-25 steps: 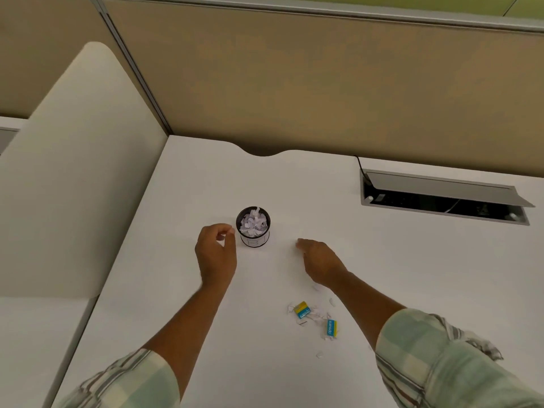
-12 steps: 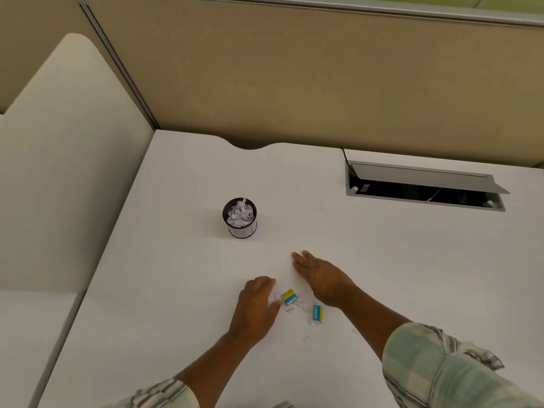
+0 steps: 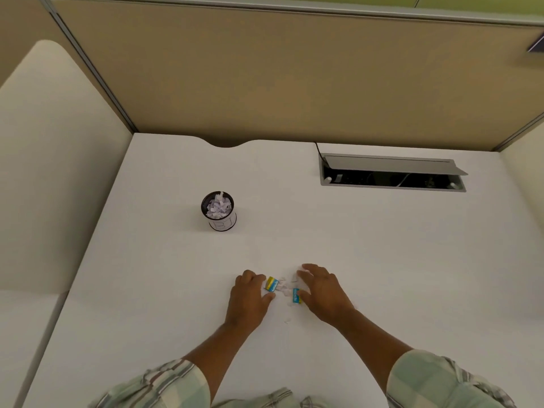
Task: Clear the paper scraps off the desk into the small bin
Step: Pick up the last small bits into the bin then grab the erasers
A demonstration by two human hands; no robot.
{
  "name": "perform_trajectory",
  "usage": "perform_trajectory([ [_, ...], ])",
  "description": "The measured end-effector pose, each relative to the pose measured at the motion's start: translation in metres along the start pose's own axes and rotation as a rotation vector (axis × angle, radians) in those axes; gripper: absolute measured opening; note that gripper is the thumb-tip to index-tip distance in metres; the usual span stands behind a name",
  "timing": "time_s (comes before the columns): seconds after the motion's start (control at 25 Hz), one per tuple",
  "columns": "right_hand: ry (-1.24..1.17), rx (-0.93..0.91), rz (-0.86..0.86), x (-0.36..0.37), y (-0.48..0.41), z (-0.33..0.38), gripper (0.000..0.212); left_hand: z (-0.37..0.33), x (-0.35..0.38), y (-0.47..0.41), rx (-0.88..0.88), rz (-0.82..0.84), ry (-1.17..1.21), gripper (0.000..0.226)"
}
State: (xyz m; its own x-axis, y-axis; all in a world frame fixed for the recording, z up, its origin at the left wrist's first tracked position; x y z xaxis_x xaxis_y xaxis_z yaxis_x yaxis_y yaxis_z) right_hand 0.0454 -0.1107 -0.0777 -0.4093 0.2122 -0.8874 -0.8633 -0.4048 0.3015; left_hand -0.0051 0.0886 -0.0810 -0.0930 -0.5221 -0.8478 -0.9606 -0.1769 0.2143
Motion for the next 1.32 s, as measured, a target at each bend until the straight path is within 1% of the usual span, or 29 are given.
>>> perform_trajectory([
  [0.08, 0.062, -0.045, -0.034, -0.001, 0.003, 0.006, 0.055, -0.006, -0.003, -0.005, -0.017, -0.006, -0.019, 0.056],
  [0.2, 0.168, -0.106, -0.004, 0.004, 0.007, 0.011, 0.059, -0.016, -0.003, -0.012, -0.011, 0.034, -0.088, 0.060],
  [0.32, 0.207, -0.095, -0.003, 0.008, 0.010, 0.008, 0.047, -0.023, 0.000, -0.015, 0.019, 0.048, -0.141, 0.047],
  [0.4, 0.184, -0.087, -0.020, 0.005, 0.010, 0.007, 0.042, -0.022, 0.001, -0.016, 0.015, 0.040, -0.138, 0.040],
  [0.44, 0.165, -0.084, -0.032, 0.003, 0.009, 0.007, 0.041, -0.020, 0.002, -0.016, 0.010, 0.035, -0.127, 0.040],
  [0.6, 0.037, -0.040, -0.064, -0.009, 0.000, 0.004, 0.041, -0.013, 0.003, -0.015, -0.020, 0.032, -0.049, 0.055],
  [0.64, 0.010, -0.026, -0.074, -0.013, -0.003, 0.003, 0.039, -0.012, 0.004, -0.015, -0.025, 0.031, -0.056, 0.055],
  [0.72, -0.031, -0.002, -0.090, -0.018, -0.008, 0.002, 0.033, -0.011, 0.004, -0.015, -0.021, 0.026, -0.100, 0.045],
  [0.8, -0.038, 0.010, -0.090, -0.021, -0.011, 0.003, 0.020, -0.012, 0.005, -0.015, -0.013, 0.018, -0.121, 0.034],
  [0.88, -0.001, 0.001, -0.072, -0.019, -0.014, 0.007, 0.006, -0.014, 0.003, -0.017, -0.028, -0.004, -0.081, 0.029],
  [0.96, 0.014, 0.004, -0.051, -0.017, -0.018, 0.010, 0.008, -0.015, -0.003, -0.019, -0.073, -0.043, -0.012, 0.029],
  [1.04, -0.041, 0.035, -0.056, -0.018, -0.023, 0.010, 0.008, -0.015, -0.009, -0.023, -0.105, -0.084, 0.061, 0.029],
  [1.12, -0.189, 0.113, -0.090, -0.024, -0.031, 0.007, 0.006, -0.016, -0.016, -0.030, -0.127, -0.122, 0.128, 0.028],
  [1.2, -0.396, 0.231, -0.166, -0.035, -0.043, 0.001, 0.004, -0.016, -0.023, -0.040, -0.135, -0.144, 0.164, 0.026],
  [1.24, -0.474, 0.282, -0.211, -0.041, -0.050, -0.003, 0.007, -0.016, -0.025, -0.046, -0.135, -0.144, 0.174, 0.025],
  [1.32, -0.566, 0.365, -0.273, -0.051, -0.064, -0.009, 0.008, -0.016, -0.028, -0.058, -0.139, -0.114, 0.184, 0.024],
])
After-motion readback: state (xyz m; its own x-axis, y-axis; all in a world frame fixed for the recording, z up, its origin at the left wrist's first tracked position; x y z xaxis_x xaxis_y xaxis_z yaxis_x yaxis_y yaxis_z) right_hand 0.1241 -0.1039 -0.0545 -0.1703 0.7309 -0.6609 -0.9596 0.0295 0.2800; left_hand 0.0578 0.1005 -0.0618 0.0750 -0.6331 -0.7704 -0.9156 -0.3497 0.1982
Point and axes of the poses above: each hand's wrist, its own y-axis away from the middle knuckle, its own x-axis out of the palm, z = x × y, the point moved 5 cm from there along -y, towards the middle knuckle, and after that the axes turned 7 degrees about -z, right-handed, at the moved point
